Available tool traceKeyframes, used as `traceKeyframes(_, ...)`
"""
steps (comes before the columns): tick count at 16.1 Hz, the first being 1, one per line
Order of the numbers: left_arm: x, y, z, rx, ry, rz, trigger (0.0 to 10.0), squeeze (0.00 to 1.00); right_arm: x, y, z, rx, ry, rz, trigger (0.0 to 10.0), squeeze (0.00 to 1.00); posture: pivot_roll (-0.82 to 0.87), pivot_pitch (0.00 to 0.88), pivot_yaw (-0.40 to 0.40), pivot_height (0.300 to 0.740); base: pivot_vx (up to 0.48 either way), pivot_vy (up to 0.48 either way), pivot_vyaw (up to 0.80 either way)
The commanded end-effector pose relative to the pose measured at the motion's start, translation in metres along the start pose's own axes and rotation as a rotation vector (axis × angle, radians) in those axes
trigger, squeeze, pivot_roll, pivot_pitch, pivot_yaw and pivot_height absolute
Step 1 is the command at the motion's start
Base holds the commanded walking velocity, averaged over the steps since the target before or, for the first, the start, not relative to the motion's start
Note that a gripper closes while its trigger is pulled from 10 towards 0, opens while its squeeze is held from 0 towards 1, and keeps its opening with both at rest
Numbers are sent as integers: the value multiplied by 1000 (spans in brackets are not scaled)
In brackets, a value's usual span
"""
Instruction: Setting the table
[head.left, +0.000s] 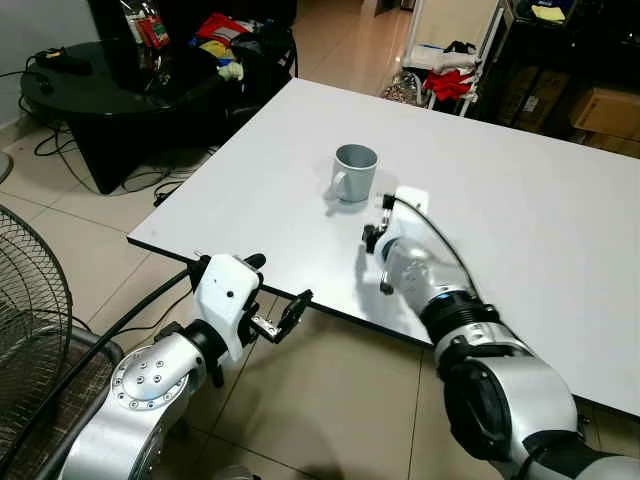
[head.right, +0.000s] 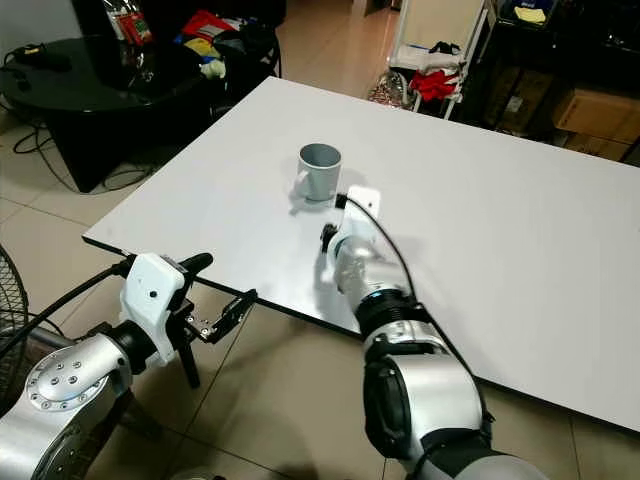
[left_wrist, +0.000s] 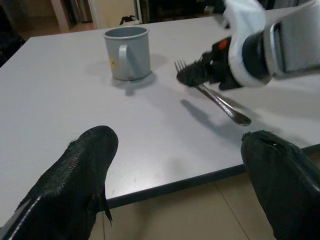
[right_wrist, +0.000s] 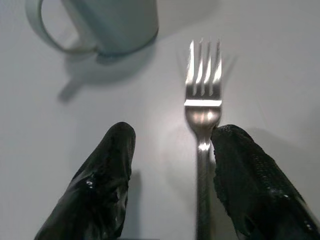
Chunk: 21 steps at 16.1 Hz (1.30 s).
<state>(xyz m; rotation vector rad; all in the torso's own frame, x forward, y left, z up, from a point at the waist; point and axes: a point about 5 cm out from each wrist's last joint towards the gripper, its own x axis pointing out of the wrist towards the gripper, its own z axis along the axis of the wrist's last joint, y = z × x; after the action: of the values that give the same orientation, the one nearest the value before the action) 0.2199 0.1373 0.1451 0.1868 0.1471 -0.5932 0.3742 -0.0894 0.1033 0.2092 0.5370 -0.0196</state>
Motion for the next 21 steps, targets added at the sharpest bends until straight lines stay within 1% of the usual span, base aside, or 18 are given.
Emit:
traceKeyframes(1, 1, 1, 3, 12, -11, -3, 10000, 0, 0, -6, 1, 7, 6, 0, 10000, 384, 110, 0, -72, 740, 0, 0, 0)
traceKeyframes(2, 2, 0, 3, 14, -14, -9, 10000, 0, -2, -10, 0, 16, 13, 15, 10000, 0, 108, 0, -71, 740, 0, 0, 0)
traceKeyframes(4, 4, 0, 3, 16, -18, -14, 10000, 0, -7, -12, 3, 14, 7, 55, 10000, 0, 104, 0, -64, 740, 0, 0, 0)
traceKeyframes(6, 5, 0, 4, 17, -22, -15, 10000, 0, -13, -15, 9, -30, -32, 65, 10000, 0, 100, 0, -63, 740, 0, 0, 0)
traceKeyframes(7, 6, 0, 4, 19, -24, -14, 10000, 0, -17, -17, 10, -41, -33, 64, 10000, 0, 93, 0, -57, 740, 0, 0, 0)
traceKeyframes(8, 7, 0, 4, 19, -24, -15, 10000, 0, -20, -19, 8, -57, -15, 71, 10000, 0, 91, 0, -55, 740, 0, 0, 0)
traceKeyframes(10, 8, -1, 3, 19, -23, -21, 10000, 0, -22, -22, 0, -75, 19, 65, 10000, 0, 89, 0, -56, 740, 0, 0, 0)
traceKeyframes(12, 9, -2, 3, 19, -21, -28, 10000, 0, -21, -27, -15, -46, 77, 58, 10000, 0, 87, 0, -54, 740, 0, 0, 0)
traceKeyframes(15, 8, -1, 2, 22, -19, -26, 10000, 0, -24, -25, -21, -13, 115, 82, 10000, 0, 95, 0, -59, 740, 0, 0, 0)
traceKeyframes(21, 6, 0, 2, 27, -15, -20, 10000, 0, -30, -10, -25, -30, 155, 172, 10000, 0, 99, 0, -59, 740, 0, 0, 0)
